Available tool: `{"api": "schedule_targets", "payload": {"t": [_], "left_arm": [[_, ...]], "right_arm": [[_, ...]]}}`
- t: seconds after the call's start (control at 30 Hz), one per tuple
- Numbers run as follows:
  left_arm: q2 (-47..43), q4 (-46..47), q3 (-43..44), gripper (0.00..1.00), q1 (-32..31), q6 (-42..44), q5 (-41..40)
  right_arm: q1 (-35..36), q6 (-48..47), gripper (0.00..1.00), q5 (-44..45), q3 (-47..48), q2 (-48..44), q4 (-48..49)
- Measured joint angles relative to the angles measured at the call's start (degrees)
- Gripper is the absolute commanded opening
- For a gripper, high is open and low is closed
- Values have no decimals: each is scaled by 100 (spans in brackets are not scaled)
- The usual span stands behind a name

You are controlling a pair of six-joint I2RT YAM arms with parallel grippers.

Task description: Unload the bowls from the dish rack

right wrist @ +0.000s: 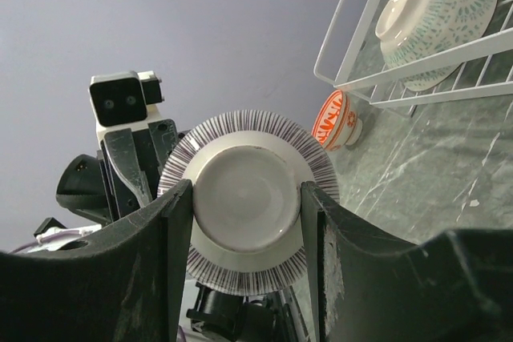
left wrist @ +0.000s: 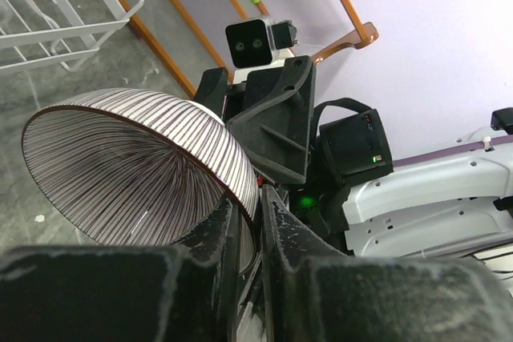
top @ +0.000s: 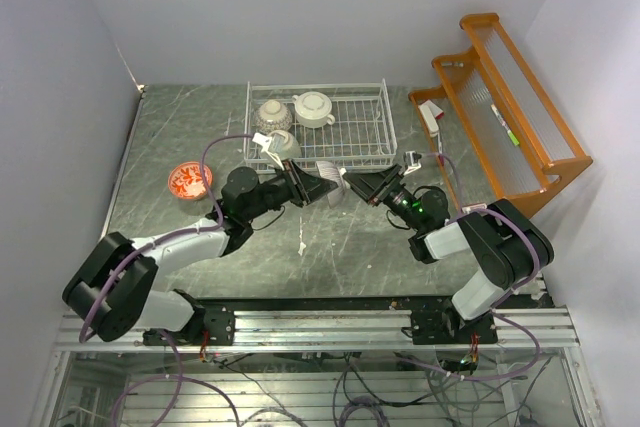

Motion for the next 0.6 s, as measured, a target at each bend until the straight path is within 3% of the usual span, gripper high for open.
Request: {"api": "schedule_targets", "payload": {"t": [0.2, 0.4, 0.6], "left_arm": [[-229, -595, 125, 7, -15, 308, -50], [-472, -1165, 319, 7, -22, 542, -72], [-820, -2682, 911, 7, -26, 1121, -501]], "right_arm": [[-42, -4, 69, 116, -4, 46, -4], [-59, -11, 70, 210, -28, 74, -4], [-107, -13, 68, 262, -129, 74, -4]]}}
